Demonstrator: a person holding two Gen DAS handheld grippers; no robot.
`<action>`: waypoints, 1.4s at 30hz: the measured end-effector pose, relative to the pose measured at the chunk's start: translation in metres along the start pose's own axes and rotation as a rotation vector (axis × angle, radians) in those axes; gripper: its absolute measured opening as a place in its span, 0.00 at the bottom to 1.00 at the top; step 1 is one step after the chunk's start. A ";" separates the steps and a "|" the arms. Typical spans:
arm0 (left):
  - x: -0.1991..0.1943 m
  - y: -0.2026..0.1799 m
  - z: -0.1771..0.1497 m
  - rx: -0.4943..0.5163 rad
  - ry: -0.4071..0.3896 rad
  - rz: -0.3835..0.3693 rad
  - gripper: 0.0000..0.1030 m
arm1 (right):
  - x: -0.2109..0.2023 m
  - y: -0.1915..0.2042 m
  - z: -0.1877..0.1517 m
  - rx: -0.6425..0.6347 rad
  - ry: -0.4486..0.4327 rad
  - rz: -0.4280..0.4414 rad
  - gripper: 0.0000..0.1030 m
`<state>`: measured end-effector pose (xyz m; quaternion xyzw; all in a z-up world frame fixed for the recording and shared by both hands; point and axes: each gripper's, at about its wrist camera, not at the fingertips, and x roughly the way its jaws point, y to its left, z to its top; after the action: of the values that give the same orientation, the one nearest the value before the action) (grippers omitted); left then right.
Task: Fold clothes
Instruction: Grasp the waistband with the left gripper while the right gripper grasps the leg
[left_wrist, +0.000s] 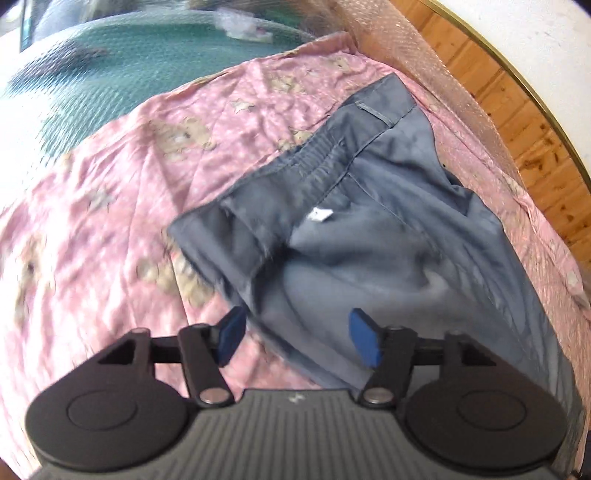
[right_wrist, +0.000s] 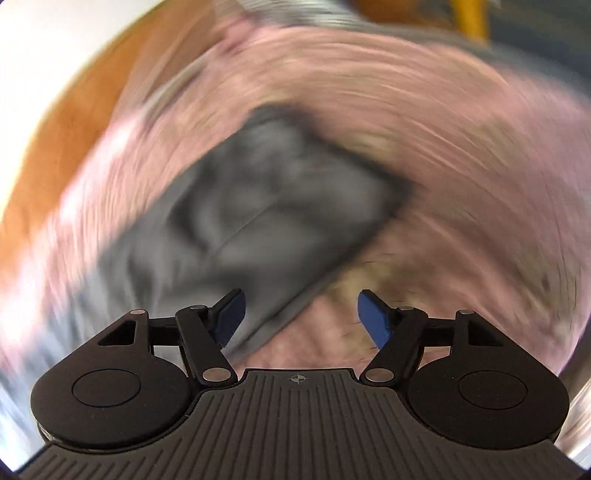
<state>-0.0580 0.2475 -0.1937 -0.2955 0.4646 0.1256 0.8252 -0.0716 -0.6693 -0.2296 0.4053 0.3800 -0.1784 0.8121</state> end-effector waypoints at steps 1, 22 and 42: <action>0.002 0.000 -0.005 -0.040 0.000 -0.011 0.62 | 0.001 -0.017 0.004 0.093 -0.010 0.048 0.69; 0.025 0.057 -0.058 -0.655 -0.202 -0.297 0.63 | 0.022 -0.025 0.005 0.231 -0.037 0.225 0.70; 0.061 0.043 -0.022 -0.510 -0.253 -0.367 0.32 | 0.045 -0.021 0.007 0.265 -0.086 0.209 0.12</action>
<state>-0.0612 0.2645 -0.2695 -0.5531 0.2512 0.1227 0.7848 -0.0517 -0.6863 -0.2724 0.5380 0.2738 -0.1590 0.7812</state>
